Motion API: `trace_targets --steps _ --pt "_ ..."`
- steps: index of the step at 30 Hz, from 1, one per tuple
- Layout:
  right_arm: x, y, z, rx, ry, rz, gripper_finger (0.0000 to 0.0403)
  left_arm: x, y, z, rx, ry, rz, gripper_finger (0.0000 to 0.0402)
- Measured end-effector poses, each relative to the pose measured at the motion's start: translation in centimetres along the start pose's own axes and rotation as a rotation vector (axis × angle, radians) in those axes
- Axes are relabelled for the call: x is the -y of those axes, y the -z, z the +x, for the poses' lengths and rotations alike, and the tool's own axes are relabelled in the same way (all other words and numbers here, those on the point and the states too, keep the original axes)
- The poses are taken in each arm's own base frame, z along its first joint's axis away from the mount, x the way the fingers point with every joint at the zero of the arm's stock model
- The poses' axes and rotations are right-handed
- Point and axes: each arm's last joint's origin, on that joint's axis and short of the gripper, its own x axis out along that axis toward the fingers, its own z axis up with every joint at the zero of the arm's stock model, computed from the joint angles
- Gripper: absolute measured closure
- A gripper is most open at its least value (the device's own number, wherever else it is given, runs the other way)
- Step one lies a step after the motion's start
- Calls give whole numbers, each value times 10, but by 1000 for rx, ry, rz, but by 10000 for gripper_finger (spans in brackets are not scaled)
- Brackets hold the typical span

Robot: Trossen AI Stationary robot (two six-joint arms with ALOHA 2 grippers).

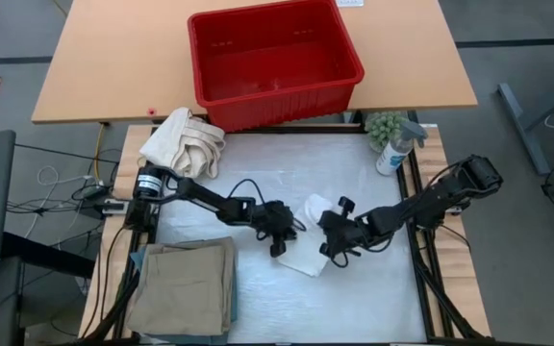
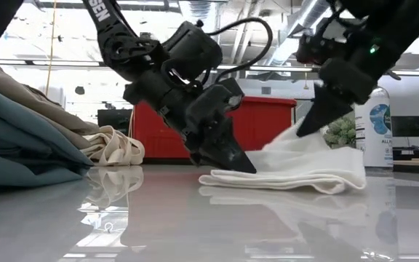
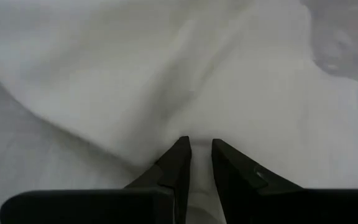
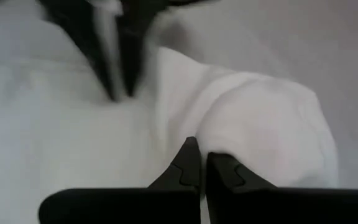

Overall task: Fold Laundry from Bin
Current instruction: Fold the white underwear

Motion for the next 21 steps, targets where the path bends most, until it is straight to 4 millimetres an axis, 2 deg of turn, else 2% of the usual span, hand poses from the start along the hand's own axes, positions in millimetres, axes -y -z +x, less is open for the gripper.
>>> trace_targets --steps 5,11,15,19,21 --pt "14 4 5 -74 80 101 378 -7 -5 -7 -43 165 -71 338" --pt "19 3 8 -88 100 130 378 -4 -33 -34 95 128 -285 339" --pt "19 3 8 -89 105 182 378 21 -49 -50 263 16 -387 356" --pt "19 3 8 -89 107 205 378 52 -46 -49 339 52 -372 391" --pt "19 3 8 -89 106 205 378 65 -41 -48 316 51 -360 398"
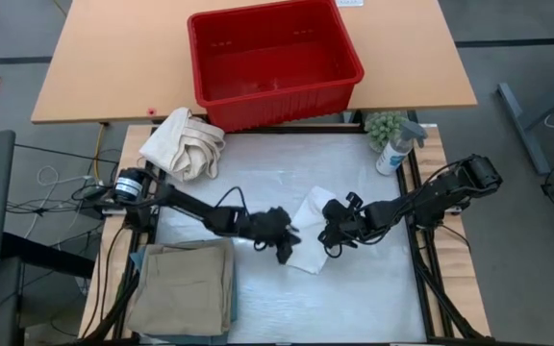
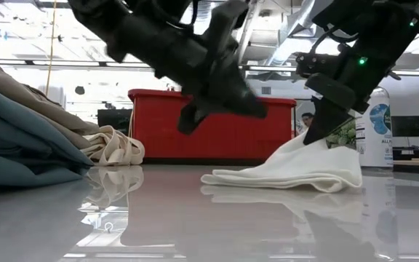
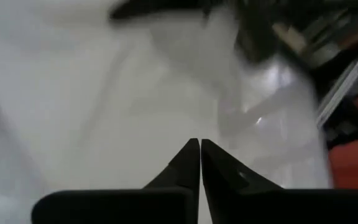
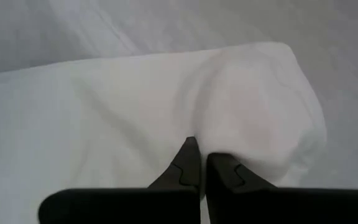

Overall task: Fold Laundry from Bin
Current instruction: Fold the white underwear

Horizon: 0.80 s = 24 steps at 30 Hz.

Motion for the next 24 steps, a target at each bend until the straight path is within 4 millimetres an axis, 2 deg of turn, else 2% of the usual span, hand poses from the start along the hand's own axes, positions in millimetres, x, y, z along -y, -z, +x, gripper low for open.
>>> trace_targets --steps 4,11,19,24 --pt "0 0 0 0 2 4 378 3 25 -3 -85 -105 61 401" --pt "3 -3 3 2 11 20 378 5 49 2 -154 -143 199 401" --pt "4 -7 5 14 8 44 378 2 59 8 -205 -161 258 402" --pt "4 -7 5 18 4 73 378 -17 55 6 -272 -259 269 401"
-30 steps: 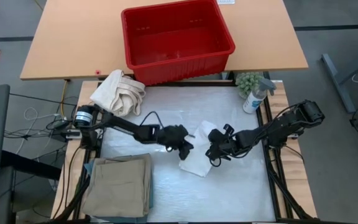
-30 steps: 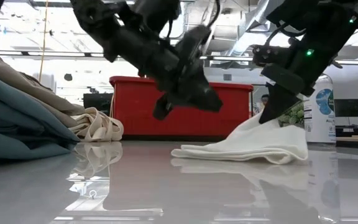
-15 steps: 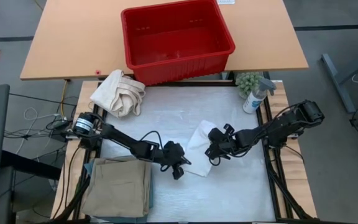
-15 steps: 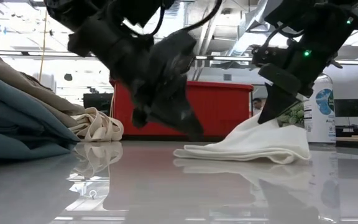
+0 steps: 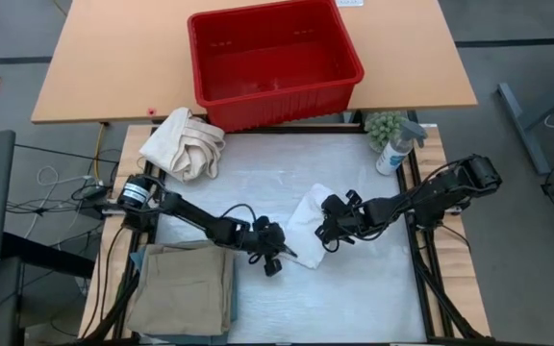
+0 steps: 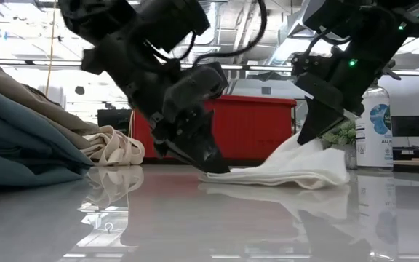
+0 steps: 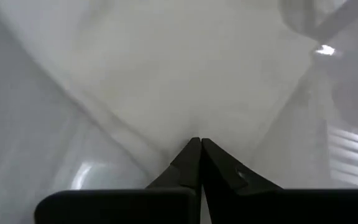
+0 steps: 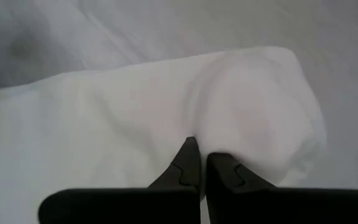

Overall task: Fold Laundry from Bin
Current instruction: Fold the white underwear

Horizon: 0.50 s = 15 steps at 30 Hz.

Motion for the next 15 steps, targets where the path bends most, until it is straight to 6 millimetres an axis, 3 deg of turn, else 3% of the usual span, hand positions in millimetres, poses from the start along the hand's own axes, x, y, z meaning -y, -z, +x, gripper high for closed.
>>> trace_targets --steps 7,15 --pt "-3 4 -2 -20 -19 96 378 -36 -9 1 -112 -70 -51 402" --pt "-5 9 -6 -42 -23 193 378 -76 -35 -23 -97 -143 -108 401"
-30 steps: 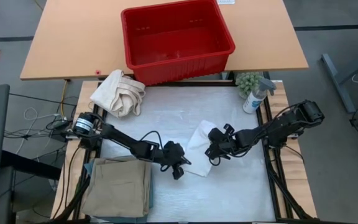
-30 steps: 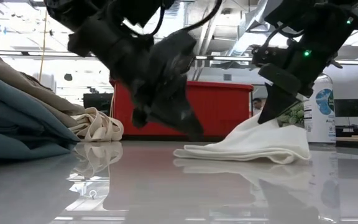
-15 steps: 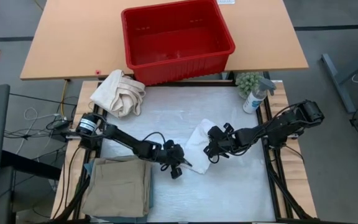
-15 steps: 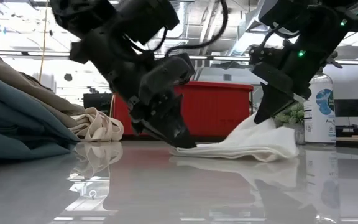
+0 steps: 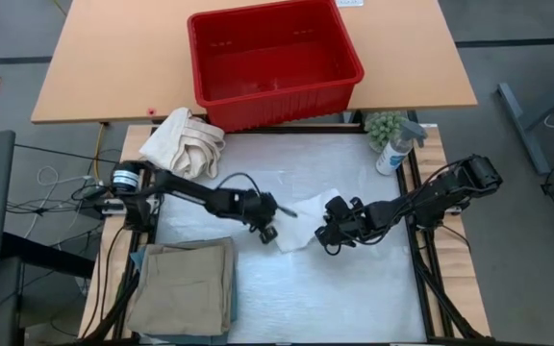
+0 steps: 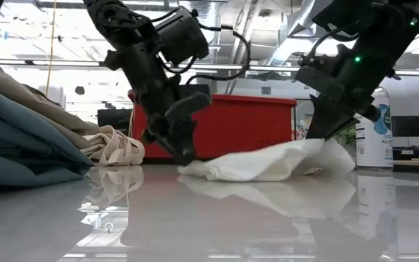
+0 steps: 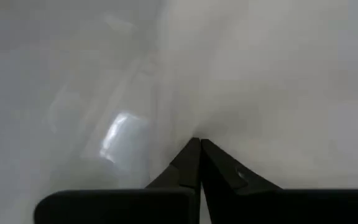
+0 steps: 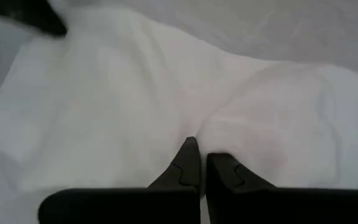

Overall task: Fold Laundry from Bin
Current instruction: Fold the white underwear

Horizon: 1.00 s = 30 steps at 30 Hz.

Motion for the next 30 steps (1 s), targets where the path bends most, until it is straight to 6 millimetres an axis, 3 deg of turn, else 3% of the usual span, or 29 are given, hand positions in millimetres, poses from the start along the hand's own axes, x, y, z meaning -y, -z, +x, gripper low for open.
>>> trace_targets --steps 7,10,13,16,18,22,30 --pt "0 0 0 -8 -3 18 378 -8 -28 -33 140 84 -216 401" --pt "0 1 0 -11 1 45 378 6 -40 -44 276 202 -309 401" --pt "1 0 0 -10 2 57 378 37 -44 -50 400 376 -296 401" --pt "1 0 0 -9 3 57 378 61 -29 -45 355 482 -209 401" --pt "1 0 0 -7 4 56 378 71 -13 -35 269 459 -170 401" --pt "1 0 0 -2 7 57 378 80 18 -9 158 352 -127 401" --pt "-1 1 -1 -1 -4 192 378 85 35 13 106 292 -132 401"
